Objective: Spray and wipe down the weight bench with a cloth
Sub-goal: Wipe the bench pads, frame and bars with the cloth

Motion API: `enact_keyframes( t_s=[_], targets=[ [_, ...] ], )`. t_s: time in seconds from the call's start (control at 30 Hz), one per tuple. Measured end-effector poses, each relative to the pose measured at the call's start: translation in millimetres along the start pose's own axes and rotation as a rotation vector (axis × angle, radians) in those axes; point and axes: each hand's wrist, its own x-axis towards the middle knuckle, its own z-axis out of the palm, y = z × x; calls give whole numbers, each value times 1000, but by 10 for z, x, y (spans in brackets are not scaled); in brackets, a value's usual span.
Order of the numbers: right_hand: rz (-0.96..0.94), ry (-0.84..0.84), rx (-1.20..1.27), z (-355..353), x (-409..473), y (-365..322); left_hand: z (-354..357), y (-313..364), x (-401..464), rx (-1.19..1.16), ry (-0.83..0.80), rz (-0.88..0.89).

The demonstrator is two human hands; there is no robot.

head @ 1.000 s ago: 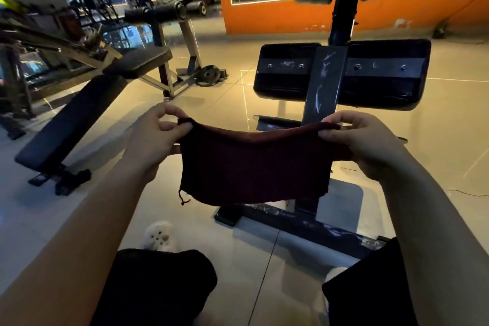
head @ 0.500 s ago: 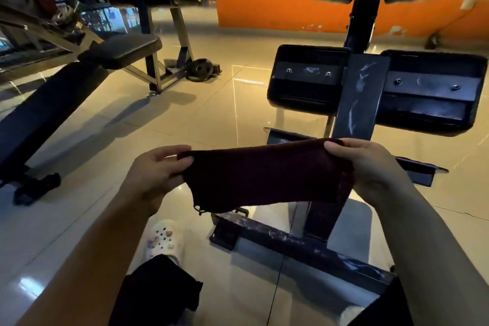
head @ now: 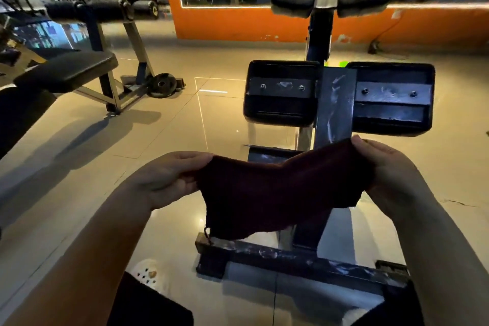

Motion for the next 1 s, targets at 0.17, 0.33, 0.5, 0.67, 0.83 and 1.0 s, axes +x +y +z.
enact_keyframes(
  t_s=[0.17,0.33,0.5,0.67,0.83,1.0],
  targets=[
    [-81,185,-24,-252,-163,-106,232,22,368,84,-30,-33],
    [-125,302,-22,-255,-292,-102,282,4,554,145,-46,30],
    [-137,431,66,-103,-380,-26,136,40,639,354,-215,224],
    [-153,539,171,84,-534,75,-33,76,594,504,-590,305],
    [-186,629,27,328,-701,278,-212,-59,402,804,-825,263],
    [-90,667,-52,515,-985,526,-435,-131,215,888,-1074,280]
  ],
)
